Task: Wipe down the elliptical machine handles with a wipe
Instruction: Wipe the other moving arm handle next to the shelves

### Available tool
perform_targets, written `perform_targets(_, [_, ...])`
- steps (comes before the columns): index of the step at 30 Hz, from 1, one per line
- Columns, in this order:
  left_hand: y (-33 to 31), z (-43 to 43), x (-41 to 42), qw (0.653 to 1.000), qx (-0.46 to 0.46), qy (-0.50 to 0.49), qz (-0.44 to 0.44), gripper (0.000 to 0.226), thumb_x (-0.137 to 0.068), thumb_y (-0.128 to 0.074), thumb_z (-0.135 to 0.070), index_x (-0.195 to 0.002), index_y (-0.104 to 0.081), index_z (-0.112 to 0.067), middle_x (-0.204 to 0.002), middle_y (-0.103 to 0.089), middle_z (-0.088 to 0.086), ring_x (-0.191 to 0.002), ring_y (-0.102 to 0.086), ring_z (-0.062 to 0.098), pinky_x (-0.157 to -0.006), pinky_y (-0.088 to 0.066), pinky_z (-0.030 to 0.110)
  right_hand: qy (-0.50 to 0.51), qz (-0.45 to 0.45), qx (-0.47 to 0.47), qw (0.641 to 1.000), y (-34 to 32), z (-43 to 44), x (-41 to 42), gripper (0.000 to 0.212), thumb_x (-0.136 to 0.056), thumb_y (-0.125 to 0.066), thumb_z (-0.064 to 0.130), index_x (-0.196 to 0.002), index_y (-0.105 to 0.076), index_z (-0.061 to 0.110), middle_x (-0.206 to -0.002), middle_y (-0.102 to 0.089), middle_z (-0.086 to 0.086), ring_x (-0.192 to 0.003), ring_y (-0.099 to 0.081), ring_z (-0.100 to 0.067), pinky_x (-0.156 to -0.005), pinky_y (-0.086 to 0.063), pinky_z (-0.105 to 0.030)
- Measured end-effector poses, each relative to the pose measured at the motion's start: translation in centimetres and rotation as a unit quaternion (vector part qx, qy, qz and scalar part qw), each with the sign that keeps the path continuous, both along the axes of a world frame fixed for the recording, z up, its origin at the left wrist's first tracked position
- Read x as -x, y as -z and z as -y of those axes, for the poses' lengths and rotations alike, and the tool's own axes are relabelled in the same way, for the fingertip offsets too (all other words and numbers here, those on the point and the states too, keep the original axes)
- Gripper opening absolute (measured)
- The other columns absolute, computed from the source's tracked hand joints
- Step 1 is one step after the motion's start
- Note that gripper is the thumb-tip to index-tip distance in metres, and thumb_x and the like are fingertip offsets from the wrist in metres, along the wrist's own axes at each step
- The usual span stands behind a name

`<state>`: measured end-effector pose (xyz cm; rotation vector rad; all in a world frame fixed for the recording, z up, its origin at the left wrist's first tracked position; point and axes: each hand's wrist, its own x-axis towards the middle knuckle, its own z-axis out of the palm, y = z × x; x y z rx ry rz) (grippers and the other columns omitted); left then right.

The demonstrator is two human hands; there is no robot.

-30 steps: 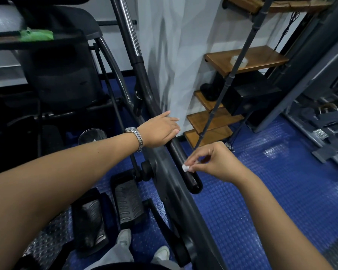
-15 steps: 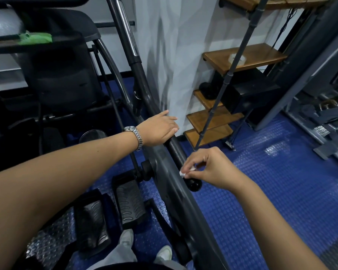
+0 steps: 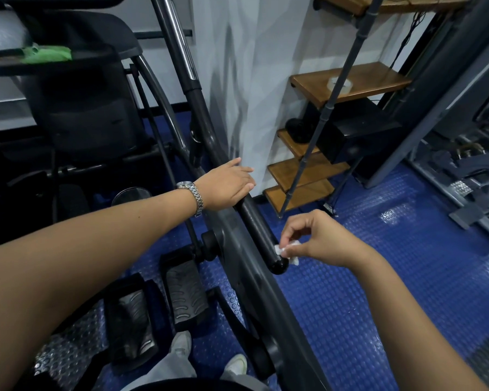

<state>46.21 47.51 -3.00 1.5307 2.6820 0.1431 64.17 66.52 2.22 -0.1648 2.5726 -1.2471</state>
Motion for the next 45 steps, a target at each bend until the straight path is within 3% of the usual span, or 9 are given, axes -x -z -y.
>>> perform_targets(4, [-0.1,-0.3,-0.2,1.000,0.008,0.000,0.002,0.050,-0.102,-0.019,-0.032,-0.124,-0.059,-0.012,-0.129,-0.059,0.000,-0.139,-0.031,0.013,-0.117,-0.001,0.032,0.034,-0.057,0.021,0.998,0.6,1.3,0.2,0.009,-0.072,-0.082,0.013,-0.072,-0.075,0.018,-0.078,-0.068,0.005,-0.075,-0.065,-0.010,-0.075,-0.054,-0.028])
perform_targets(9, [-0.3,-0.1,-0.2,1.000,0.004,-0.006,0.009,0.049,-0.102,-0.020,-0.031,-0.124,-0.059,-0.012,-0.130,-0.058,0.000,-0.138,-0.031,0.013,-0.117,-0.001,0.032,-0.001,0.012,0.014,1.000,-0.4,0.6,-0.1,0.008,-0.069,-0.085,0.015,-0.071,-0.077,0.019,-0.080,-0.068,0.000,-0.078,-0.065,-0.015,-0.081,-0.054,-0.034])
perform_targets(14, [-0.2,-0.3,-0.5,1.000,0.000,-0.011,0.003,0.048,-0.102,-0.020,-0.031,-0.122,-0.060,-0.012,-0.128,-0.059,0.000,-0.137,-0.033,0.014,-0.117,-0.001,0.031,0.016,-0.081,-0.033,0.996,0.5,2.6,0.4,0.007,-0.072,-0.083,0.019,-0.075,-0.078,0.023,-0.079,-0.065,0.009,-0.076,-0.063,-0.007,-0.077,-0.055,-0.036])
perform_targets(20, [-0.2,-0.1,-0.7,1.000,-0.012,-0.022,0.010,0.048,-0.102,-0.021,-0.029,-0.123,-0.060,-0.011,-0.128,-0.060,0.001,-0.138,-0.033,0.014,-0.117,-0.001,0.032,-0.043,-0.013,-0.061,0.997,-0.5,1.6,-0.6,0.006,-0.072,-0.083,0.020,-0.073,-0.078,0.023,-0.077,-0.066,0.012,-0.069,-0.061,-0.010,-0.071,-0.054,-0.037])
perform_targets(25, [-0.1,-0.4,-0.9,1.000,0.005,-0.026,0.002,0.051,-0.101,-0.018,-0.031,-0.119,-0.062,-0.012,-0.126,-0.061,0.000,-0.137,-0.033,0.014,-0.116,-0.001,0.031,-0.140,-0.146,-0.212,0.956,0.4,4.3,0.3,0.006,-0.079,-0.075,0.026,-0.084,-0.078,0.025,-0.084,-0.064,0.015,-0.086,-0.049,-0.006,-0.074,-0.050,-0.033])
perform_targets(28, [0.0,-0.3,-0.8,1.000,0.006,-0.025,0.001,0.055,-0.100,-0.014,-0.033,-0.111,-0.064,-0.013,-0.121,-0.062,-0.002,-0.137,-0.034,0.013,-0.116,-0.001,0.031,-0.183,-0.128,-0.230,0.947,0.5,4.5,-0.8,0.007,-0.081,-0.073,0.025,-0.086,-0.078,0.024,-0.084,-0.064,0.013,-0.091,-0.047,-0.007,-0.072,-0.050,-0.031])
perform_targets(34, [-0.3,-0.4,-1.2,0.999,0.006,-0.031,0.013,0.048,-0.102,-0.020,-0.031,-0.114,-0.063,-0.013,-0.126,-0.060,-0.002,-0.138,-0.032,0.014,-0.117,-0.003,0.034,-0.080,-0.164,-0.205,0.962,0.9,3.7,0.1,0.007,-0.082,-0.072,0.027,-0.087,-0.077,0.028,-0.084,-0.063,0.017,-0.084,-0.048,-0.005,-0.076,-0.049,-0.032])
perform_targets(37, [-0.5,-0.4,-1.4,0.999,0.014,-0.034,0.014,0.047,-0.102,-0.021,-0.030,-0.112,-0.063,-0.013,-0.125,-0.060,-0.001,-0.138,-0.032,0.015,-0.118,-0.005,0.035,-0.087,-0.188,-0.209,0.956,1.8,4.2,-0.3,0.007,-0.083,-0.072,0.023,-0.084,-0.078,0.025,-0.084,-0.064,0.014,-0.084,-0.048,-0.007,-0.070,-0.051,-0.032])
perform_targets(45, [-0.2,0.9,-3.0,0.995,-0.085,-0.040,0.032,0.045,-0.103,-0.025,-0.031,-0.137,-0.046,-0.010,-0.143,-0.046,0.001,-0.142,-0.023,0.014,-0.118,-0.001,0.032,-0.041,0.004,-0.094,0.995,-1.5,0.0,-1.3,0.015,-0.071,-0.083,0.014,-0.065,-0.076,0.026,-0.074,-0.068,0.007,-0.065,-0.062,-0.008,-0.060,-0.046,-0.017])
